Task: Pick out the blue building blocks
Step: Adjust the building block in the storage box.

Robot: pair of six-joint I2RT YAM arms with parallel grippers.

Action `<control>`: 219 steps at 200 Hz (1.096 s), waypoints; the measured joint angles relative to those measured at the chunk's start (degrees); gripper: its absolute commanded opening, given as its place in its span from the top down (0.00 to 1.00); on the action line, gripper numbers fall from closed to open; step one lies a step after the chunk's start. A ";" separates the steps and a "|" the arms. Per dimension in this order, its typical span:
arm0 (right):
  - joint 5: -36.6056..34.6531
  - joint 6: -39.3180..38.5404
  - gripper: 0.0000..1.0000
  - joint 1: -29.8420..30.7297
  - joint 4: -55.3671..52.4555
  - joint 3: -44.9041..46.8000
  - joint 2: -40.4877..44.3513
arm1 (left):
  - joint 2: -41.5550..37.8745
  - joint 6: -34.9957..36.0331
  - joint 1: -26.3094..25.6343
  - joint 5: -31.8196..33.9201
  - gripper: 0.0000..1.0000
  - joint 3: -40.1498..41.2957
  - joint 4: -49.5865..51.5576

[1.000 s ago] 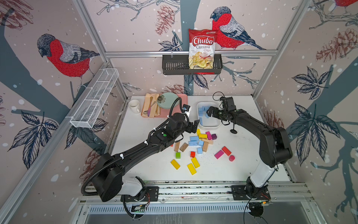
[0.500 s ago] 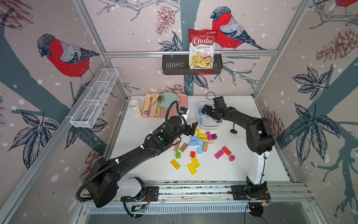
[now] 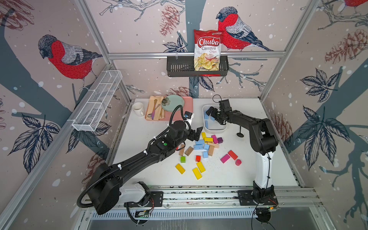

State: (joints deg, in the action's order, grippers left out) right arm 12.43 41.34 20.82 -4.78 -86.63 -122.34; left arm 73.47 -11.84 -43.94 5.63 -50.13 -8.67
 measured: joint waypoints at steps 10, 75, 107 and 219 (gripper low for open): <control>0.28 0.66 0.00 0.00 0.28 -0.52 -0.50 | 0.00 0.00 0.00 0.00 0.03 0.07 0.00; 2.05 0.70 0.00 -0.48 0.81 -4.13 -3.89 | 0.17 -0.11 0.00 0.00 0.03 0.07 0.00; 2.78 -0.85 0.00 -0.48 0.44 -6.67 -5.77 | 0.66 -0.24 0.00 -0.04 0.03 0.07 0.00; 5.57 0.90 0.00 -0.48 -0.04 -8.02 -6.93 | 1.40 -0.46 0.00 -0.87 0.03 0.07 0.00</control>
State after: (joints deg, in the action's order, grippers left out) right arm 18.00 42.24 20.34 -4.82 -94.65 -129.27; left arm 74.87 -12.29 -43.94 4.75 -50.06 -8.67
